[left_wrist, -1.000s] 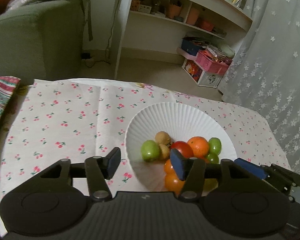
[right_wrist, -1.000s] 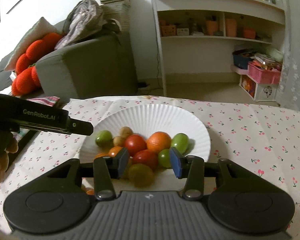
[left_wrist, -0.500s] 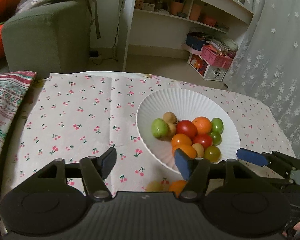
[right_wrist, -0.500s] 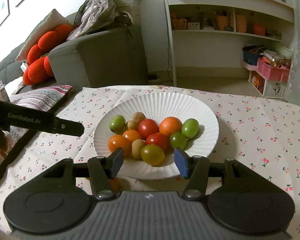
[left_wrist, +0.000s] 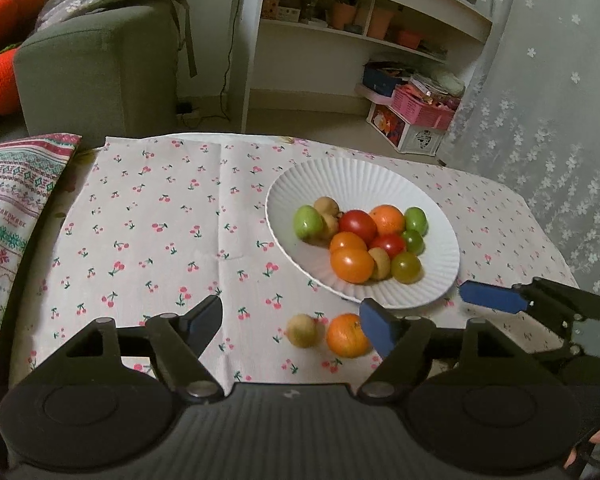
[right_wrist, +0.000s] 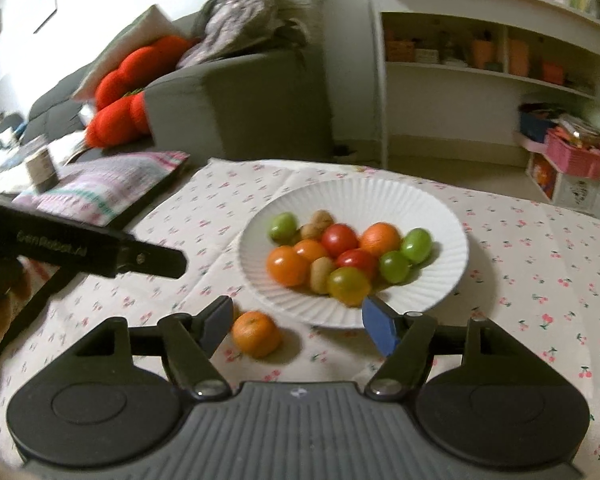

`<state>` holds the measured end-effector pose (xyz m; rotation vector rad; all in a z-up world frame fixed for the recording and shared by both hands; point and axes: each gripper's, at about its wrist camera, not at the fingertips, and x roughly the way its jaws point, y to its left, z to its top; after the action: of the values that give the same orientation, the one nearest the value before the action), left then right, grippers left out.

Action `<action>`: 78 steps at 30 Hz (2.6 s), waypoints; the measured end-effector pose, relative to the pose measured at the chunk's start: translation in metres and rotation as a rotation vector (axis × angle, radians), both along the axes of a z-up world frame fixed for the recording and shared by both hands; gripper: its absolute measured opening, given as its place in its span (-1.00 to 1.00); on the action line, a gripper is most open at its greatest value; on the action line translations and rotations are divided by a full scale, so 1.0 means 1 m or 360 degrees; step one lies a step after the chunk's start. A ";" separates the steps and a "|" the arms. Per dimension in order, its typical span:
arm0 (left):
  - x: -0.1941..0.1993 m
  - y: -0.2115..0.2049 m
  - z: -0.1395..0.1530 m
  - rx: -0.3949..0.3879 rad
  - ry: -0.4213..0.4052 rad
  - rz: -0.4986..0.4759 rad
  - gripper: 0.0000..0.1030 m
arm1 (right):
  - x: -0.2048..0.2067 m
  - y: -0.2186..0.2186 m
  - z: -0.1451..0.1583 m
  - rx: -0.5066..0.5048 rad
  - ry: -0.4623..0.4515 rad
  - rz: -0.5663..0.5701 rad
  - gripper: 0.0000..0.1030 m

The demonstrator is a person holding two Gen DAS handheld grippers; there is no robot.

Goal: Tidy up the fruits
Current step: 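Withdraw both grippers toward the tan fruit and the mandarin, then grasp the tan fruit with the left gripper while the right gripper grasps the mandarin, then carry the tan fruit and mandarin into the white plate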

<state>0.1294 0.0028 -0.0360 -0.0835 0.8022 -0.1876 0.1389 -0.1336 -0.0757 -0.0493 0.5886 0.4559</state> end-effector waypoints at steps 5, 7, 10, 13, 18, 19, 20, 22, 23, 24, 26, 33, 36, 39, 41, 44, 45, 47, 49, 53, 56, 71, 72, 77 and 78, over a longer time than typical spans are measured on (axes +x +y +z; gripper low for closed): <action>-0.001 -0.002 -0.006 0.0023 0.0014 -0.0003 0.35 | -0.008 0.011 -0.004 -0.0049 0.0012 0.0110 0.34; 0.000 -0.001 -0.008 0.0027 0.0024 0.0006 0.36 | -0.010 0.015 -0.005 -0.0072 0.0006 0.0144 0.34; 0.001 0.000 -0.011 0.0024 0.0045 0.0009 0.38 | -0.011 0.018 -0.005 -0.0086 0.0012 0.0180 0.35; 0.001 0.001 -0.014 0.0021 0.0074 0.0005 0.39 | -0.010 0.019 -0.006 -0.0087 0.0032 0.0197 0.41; 0.007 0.002 -0.023 0.0049 0.0093 0.0018 0.41 | -0.010 0.023 -0.012 -0.0115 0.0075 0.0207 0.49; 0.008 0.001 -0.027 0.0061 0.0104 0.0025 0.41 | -0.009 0.024 -0.013 -0.0119 0.0089 0.0206 0.54; 0.010 0.001 -0.031 0.0060 0.0134 0.0031 0.41 | -0.009 0.024 -0.015 -0.0124 0.0103 0.0203 0.56; 0.014 0.001 -0.037 0.0017 0.0178 0.0024 0.41 | -0.008 0.025 -0.017 -0.0134 0.0127 0.0195 0.60; 0.016 0.002 -0.039 0.0010 0.0182 0.0028 0.41 | -0.007 0.025 -0.018 -0.0140 0.0137 0.0190 0.62; 0.018 0.002 -0.042 0.0022 0.0174 0.0037 0.41 | -0.006 0.026 -0.019 -0.0145 0.0146 0.0178 0.65; 0.023 0.001 -0.048 0.0080 0.0157 0.0054 0.41 | -0.004 0.025 -0.022 -0.0144 0.0170 0.0150 0.67; 0.038 -0.004 -0.064 0.0075 0.0161 0.0029 0.40 | 0.000 0.032 -0.033 -0.0155 0.0200 0.0124 0.56; 0.042 -0.004 -0.066 0.0045 0.0137 0.0009 0.26 | 0.001 0.038 -0.037 -0.0183 0.0184 0.0128 0.38; 0.043 -0.007 -0.067 0.0030 0.0117 -0.0019 0.00 | 0.006 0.043 -0.040 -0.0201 0.0165 0.0117 0.21; 0.043 -0.011 -0.067 0.0055 0.0090 -0.0041 -0.23 | 0.008 0.046 -0.041 -0.0202 0.0155 0.0111 0.13; 0.043 -0.017 -0.067 0.0057 0.0070 -0.0087 -0.53 | 0.012 0.050 -0.043 -0.0212 0.0148 0.0111 0.05; 0.043 -0.018 -0.067 0.0059 0.0066 -0.0103 -0.56 | 0.012 0.051 -0.043 -0.0214 0.0141 0.0113 -0.01; 0.043 -0.020 -0.068 0.0074 0.0056 -0.0126 -0.60 | 0.013 0.053 -0.044 -0.0231 0.0126 0.0117 -0.09; 0.044 -0.020 -0.069 0.0088 0.0043 -0.0141 -0.64 | 0.016 0.053 -0.045 -0.0246 0.0120 0.0116 -0.20; 0.045 -0.021 -0.069 0.0096 0.0039 -0.0155 -0.79 | 0.021 0.051 -0.044 -0.0225 0.0127 0.0094 -0.35; 0.045 -0.021 -0.069 0.0104 0.0044 -0.0163 -0.83 | 0.022 0.052 -0.044 -0.0225 0.0115 0.0092 -0.37; 0.039 -0.009 -0.047 -0.0007 0.0085 -0.0121 -0.84 | 0.011 0.048 -0.035 -0.0216 0.0069 0.0127 -0.39; 0.039 -0.009 -0.045 -0.0014 0.0086 -0.0119 -0.84 | 0.010 0.049 -0.034 -0.0219 0.0063 0.0133 -0.39; 0.036 -0.003 -0.035 -0.0072 0.0077 -0.0098 -0.84 | 0.004 0.053 -0.026 -0.0221 0.0007 0.0176 -0.40; 0.037 -0.003 -0.031 -0.0080 0.0071 -0.0092 -0.84 | 0.003 0.053 -0.025 -0.0219 -0.0004 0.0188 -0.40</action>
<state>0.1661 -0.0003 -0.0674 -0.1126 0.8450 -0.2612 0.1422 -0.0801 -0.1004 -0.2169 0.6162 0.5293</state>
